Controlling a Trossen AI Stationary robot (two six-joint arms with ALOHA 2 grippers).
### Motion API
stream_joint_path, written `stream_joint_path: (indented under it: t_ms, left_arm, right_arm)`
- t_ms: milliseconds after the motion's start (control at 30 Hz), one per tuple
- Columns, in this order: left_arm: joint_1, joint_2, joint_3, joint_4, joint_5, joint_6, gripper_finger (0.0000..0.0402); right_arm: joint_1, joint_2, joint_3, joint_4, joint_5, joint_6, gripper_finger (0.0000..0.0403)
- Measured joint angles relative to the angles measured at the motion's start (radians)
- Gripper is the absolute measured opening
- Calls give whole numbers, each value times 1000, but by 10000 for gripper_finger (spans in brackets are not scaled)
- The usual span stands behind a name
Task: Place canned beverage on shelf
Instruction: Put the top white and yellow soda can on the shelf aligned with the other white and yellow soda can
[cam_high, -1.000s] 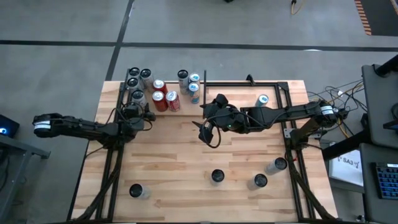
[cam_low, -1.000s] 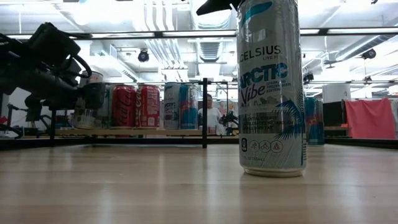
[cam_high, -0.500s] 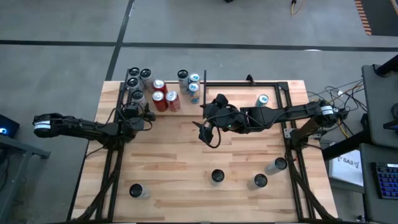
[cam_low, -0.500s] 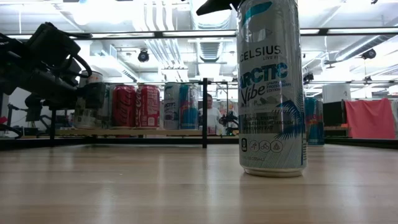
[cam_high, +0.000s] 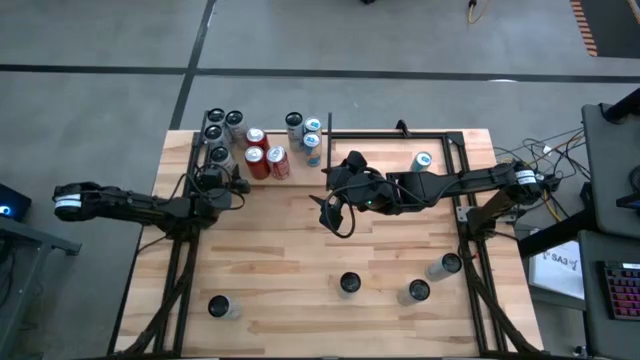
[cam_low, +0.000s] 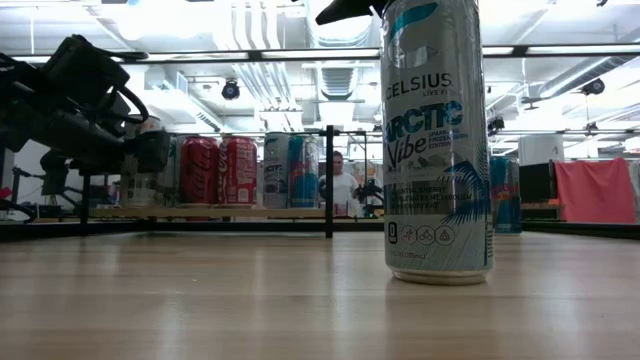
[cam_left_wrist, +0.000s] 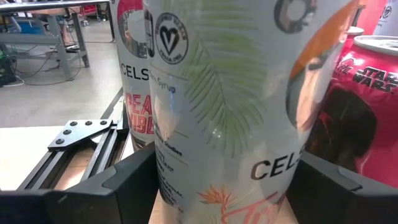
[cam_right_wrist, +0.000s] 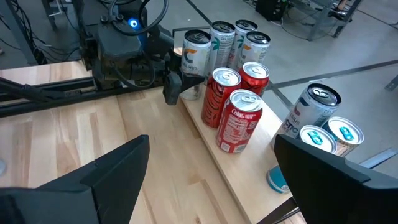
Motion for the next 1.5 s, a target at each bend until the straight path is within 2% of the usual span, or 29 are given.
stream_joint_path:
  t_ms: [233, 567, 967, 1500]
  left_arm:
    - [0, 0, 0, -1, 5, 0, 285]
    - [0, 0, 0, -3, 9, -18, 314]
    - [-2, -2, 87, -6, 19, 148, 316]
    - [-2, -11, 183, -22, 8, 296, 316]
  right_arm:
    - [0, 0, 0, -4, 0, 8, 336]
    - [0, 0, 0, -4, 0, 8, 336]
    - [0, 0, 0, -4, 0, 8, 336]
    - [0, 0, 0, -4, 0, 15, 336]
